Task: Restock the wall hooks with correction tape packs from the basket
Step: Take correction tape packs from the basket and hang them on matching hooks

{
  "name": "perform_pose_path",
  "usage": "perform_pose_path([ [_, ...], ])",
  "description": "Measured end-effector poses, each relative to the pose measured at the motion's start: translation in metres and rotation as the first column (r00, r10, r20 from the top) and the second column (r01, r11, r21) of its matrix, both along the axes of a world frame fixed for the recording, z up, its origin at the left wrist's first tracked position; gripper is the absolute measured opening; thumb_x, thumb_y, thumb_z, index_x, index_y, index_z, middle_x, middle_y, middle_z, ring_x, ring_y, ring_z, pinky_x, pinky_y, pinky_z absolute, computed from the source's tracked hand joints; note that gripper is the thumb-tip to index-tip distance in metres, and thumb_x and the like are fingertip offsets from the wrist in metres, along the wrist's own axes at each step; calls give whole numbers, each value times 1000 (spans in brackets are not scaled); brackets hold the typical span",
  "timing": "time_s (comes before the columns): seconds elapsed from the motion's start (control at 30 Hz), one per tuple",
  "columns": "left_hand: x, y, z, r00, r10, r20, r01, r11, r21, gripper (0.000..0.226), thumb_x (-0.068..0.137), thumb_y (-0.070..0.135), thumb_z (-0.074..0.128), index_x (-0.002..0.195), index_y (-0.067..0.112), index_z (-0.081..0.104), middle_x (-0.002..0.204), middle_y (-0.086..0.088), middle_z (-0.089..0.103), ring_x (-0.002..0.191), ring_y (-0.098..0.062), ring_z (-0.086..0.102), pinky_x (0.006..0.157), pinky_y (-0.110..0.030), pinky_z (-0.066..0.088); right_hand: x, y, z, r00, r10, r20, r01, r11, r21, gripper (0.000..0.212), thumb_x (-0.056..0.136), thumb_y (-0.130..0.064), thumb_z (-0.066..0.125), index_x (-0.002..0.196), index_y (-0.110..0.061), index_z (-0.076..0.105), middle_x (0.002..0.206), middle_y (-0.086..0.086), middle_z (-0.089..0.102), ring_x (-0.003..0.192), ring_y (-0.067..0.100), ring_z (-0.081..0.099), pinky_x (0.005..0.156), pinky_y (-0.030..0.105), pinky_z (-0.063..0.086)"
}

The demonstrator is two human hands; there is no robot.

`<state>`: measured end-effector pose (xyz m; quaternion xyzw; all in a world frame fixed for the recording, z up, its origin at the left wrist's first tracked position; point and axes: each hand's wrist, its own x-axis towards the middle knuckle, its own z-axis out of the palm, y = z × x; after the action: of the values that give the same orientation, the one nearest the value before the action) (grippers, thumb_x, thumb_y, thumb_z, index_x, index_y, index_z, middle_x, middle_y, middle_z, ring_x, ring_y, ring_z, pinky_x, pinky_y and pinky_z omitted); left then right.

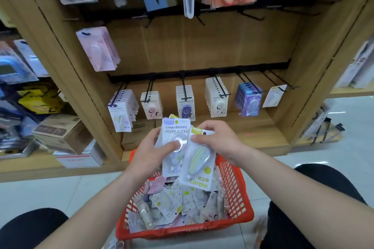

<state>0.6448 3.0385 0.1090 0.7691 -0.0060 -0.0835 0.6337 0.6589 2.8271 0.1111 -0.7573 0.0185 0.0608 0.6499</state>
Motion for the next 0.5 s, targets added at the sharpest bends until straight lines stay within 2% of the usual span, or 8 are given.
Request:
perform_pose_path([
  [0.13,10,-9,-10,999,25,-37,-26,998,-50,42,90,26,76,130,28,62,119,7,75,100,-12,75,85,-34,58,7,-2,-10,999,-29,-16,30,999,46,13,81,-7,84,84,-11,72,81,3,73,72,16,69,70,31,56],
  [0.23,17,-20,-16,1000,24,-18,-24,999,-30,36,89,25,79,121,29,65,107,13,77,90,3,73,69,-13,53,15,-3,-13,999,-49,-20,49,998,49,14,80,-7,85,84,-10,72,78,1,74,69,15,70,66,30,56],
  [0.3,24,-25,-20,999,39,-18,-39,999,-30,34,88,23,79,118,28,66,102,14,77,84,7,72,62,-6,48,22,-6,-13,999,-50,-8,51,997,57,14,80,-7,85,84,-10,72,77,1,74,70,15,70,67,31,56],
  [0.43,45,-24,-28,997,66,-42,-66,998,1,47,81,29,86,123,27,65,103,16,77,88,5,72,63,-9,50,40,-16,-9,998,-58,15,57,996,65,14,80,-8,86,80,-15,74,81,1,75,75,18,71,76,38,58],
  [0.5,52,-26,-31,996,49,-68,-48,999,20,55,77,28,89,125,25,64,108,14,76,90,5,72,70,-14,53,48,-21,-9,999,-42,-3,42,998,56,17,79,-11,87,74,-22,75,82,3,76,76,20,72,80,44,60],
])
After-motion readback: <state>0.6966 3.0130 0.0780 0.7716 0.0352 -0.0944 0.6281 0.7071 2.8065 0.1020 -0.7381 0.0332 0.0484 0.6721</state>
